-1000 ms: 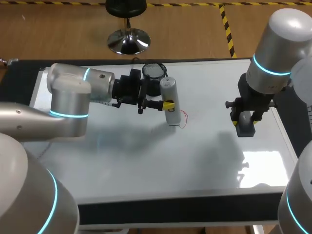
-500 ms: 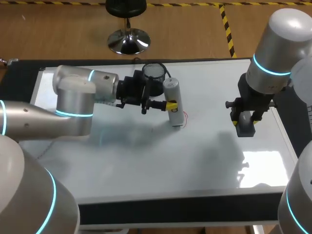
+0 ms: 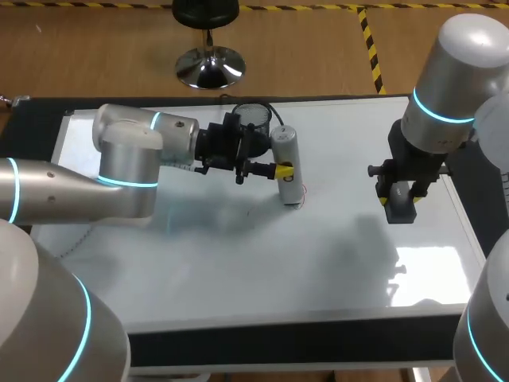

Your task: Pick up the inspection probe, press it on each red-marked spot on the whiteboard one by one, put down the probe, pick up the eraser, and wipe off all the red marks.

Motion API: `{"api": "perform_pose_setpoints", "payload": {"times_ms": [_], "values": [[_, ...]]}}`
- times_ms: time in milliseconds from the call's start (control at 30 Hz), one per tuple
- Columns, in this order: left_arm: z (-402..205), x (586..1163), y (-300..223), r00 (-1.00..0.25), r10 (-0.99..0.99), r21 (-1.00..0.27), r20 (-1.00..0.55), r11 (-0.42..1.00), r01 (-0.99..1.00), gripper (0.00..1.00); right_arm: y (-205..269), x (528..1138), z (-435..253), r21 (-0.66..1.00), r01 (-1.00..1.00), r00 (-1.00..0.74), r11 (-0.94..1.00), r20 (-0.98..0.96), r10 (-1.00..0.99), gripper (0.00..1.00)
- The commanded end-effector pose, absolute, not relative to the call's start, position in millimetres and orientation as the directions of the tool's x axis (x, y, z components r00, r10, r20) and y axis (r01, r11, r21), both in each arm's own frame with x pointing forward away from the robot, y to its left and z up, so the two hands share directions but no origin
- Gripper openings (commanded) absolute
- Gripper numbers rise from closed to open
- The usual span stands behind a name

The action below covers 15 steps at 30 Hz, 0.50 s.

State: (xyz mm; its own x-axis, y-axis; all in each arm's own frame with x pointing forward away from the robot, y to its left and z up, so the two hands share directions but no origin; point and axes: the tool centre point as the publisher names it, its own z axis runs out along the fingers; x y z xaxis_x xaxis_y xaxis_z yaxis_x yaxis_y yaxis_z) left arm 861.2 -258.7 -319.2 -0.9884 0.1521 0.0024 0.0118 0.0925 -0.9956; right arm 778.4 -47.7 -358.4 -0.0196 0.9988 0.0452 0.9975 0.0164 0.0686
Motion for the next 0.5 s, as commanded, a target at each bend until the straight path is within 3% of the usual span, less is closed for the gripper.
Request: {"api": "perform_pose_setpoints", "payload": {"times_ms": [33, 500], "values": [[-322.9, 864.2, -265.3, -0.988, 0.155, -0.994, 0.008, 0.109, 0.009, 0.00, -48.4, 778.4, -358.3, 0.069, 0.997, -0.021, 0.018, 0.047, 0.999, 0.00], [-328.9, 861.4, -271.4, -0.990, 0.138, -0.983, 0.016, 0.184, 0.010, 0.00, -48.4, 778.4, -358.3, 0.069, 0.997, -0.021, 0.018, 0.047, 0.999, 0.00]]}}
